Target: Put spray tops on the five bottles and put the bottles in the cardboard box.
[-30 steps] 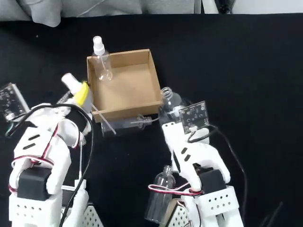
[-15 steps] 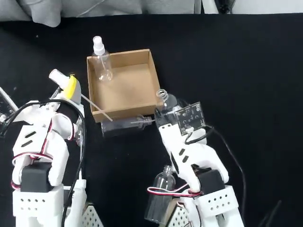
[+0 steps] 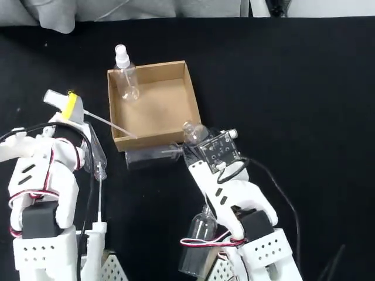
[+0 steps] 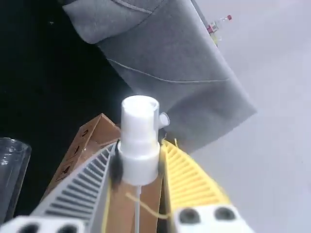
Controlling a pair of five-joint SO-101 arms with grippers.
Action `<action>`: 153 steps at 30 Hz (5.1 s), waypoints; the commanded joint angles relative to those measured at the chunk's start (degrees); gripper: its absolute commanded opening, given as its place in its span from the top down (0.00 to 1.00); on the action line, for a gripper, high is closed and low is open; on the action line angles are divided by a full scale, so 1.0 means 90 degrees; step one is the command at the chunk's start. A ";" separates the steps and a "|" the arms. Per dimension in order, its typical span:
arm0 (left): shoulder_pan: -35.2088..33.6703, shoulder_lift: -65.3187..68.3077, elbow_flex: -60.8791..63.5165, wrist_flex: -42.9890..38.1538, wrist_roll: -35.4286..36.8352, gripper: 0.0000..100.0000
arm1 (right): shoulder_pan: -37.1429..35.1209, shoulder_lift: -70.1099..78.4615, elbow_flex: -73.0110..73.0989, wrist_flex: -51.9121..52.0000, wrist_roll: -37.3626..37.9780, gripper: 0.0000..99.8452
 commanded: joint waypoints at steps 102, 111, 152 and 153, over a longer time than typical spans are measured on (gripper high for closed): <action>0.2144 -0.0098 0.1812 -0.1963 0.0254 0.97 | -0.0801 -0.0161 0.0493 -0.0205 0.1241 0.90; 0.2271 -0.0098 0.1841 -0.1954 0.0225 0.97 | -0.0801 -0.0161 0.0493 -0.0205 0.1221 0.90; 0.3433 -0.0098 0.2095 -0.1895 -0.2100 0.97 | -0.0772 -0.0161 0.0415 -0.0449 0.0625 0.90; 0.3433 -0.0098 0.2115 -0.1895 -0.2237 0.95 | -0.0772 -0.0161 0.0415 -0.0469 0.0625 0.90</action>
